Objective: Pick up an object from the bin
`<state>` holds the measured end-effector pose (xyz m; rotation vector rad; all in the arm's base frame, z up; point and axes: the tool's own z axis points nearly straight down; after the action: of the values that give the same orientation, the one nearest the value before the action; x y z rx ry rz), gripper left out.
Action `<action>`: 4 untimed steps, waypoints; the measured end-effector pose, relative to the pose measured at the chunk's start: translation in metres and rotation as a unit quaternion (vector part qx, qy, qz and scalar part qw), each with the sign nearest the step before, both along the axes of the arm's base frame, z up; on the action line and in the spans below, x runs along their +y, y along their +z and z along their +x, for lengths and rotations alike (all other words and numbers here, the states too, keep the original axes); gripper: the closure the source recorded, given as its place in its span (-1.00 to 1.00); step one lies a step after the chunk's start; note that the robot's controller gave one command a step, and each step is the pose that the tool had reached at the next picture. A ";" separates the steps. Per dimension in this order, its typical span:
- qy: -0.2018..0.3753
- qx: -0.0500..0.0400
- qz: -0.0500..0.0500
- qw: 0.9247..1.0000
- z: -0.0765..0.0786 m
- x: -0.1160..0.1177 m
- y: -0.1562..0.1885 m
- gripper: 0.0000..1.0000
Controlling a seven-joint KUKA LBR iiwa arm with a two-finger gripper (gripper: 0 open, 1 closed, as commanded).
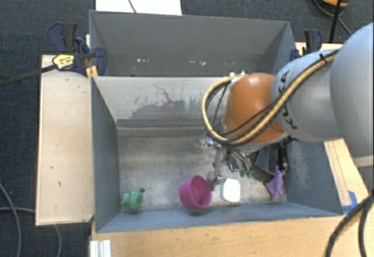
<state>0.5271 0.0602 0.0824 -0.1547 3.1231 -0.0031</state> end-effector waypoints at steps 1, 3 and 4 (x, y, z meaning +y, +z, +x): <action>0.006 0.008 0.001 1.000 -0.008 0.022 -0.008 -1.00; 0.041 0.007 0.000 0.999 0.008 0.080 0.015 -1.00; 0.043 0.001 0.003 0.999 0.018 0.107 0.018 -1.00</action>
Offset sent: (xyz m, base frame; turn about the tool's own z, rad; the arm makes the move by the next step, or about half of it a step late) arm -0.0479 0.0350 -0.0124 -0.1884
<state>0.5452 0.1671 0.1006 -0.2883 3.1155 0.0079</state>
